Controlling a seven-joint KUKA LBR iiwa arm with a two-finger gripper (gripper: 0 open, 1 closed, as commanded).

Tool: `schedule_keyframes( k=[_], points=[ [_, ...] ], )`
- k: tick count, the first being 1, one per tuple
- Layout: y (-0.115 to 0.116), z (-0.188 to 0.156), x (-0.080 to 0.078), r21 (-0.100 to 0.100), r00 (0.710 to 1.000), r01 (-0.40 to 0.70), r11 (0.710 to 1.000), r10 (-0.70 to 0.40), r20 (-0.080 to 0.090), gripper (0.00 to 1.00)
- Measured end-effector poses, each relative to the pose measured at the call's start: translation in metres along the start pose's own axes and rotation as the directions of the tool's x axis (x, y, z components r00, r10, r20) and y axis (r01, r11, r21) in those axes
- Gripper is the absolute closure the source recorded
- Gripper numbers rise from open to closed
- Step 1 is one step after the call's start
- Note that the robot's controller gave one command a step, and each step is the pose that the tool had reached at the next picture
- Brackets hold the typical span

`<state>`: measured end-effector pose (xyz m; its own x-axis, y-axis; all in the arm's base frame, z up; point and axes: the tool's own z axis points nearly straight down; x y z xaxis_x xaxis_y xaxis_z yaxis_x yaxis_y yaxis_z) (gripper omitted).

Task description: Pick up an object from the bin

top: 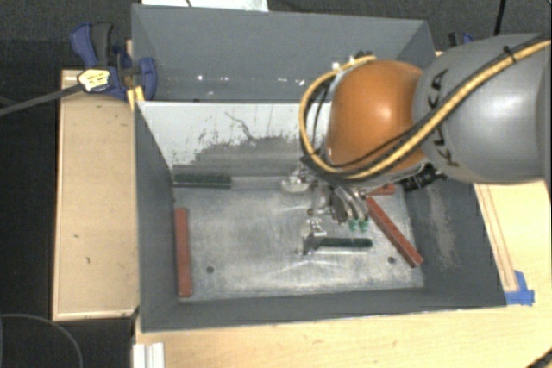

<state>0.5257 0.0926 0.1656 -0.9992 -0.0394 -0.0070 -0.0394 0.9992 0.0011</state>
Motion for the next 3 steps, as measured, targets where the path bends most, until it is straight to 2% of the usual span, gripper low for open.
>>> schedule_keyframes(
  k=[1,2,3],
  points=[
    [-0.026,0.038,0.030,0.001,1.000,0.013,1.000,-0.013,-0.007,0.00],
    [-0.053,0.065,0.021,0.000,1.000,0.023,1.000,-0.023,-0.005,0.00],
    [-0.103,0.091,0.029,0.001,0.992,0.123,0.992,-0.123,0.003,1.00]
  ],
)
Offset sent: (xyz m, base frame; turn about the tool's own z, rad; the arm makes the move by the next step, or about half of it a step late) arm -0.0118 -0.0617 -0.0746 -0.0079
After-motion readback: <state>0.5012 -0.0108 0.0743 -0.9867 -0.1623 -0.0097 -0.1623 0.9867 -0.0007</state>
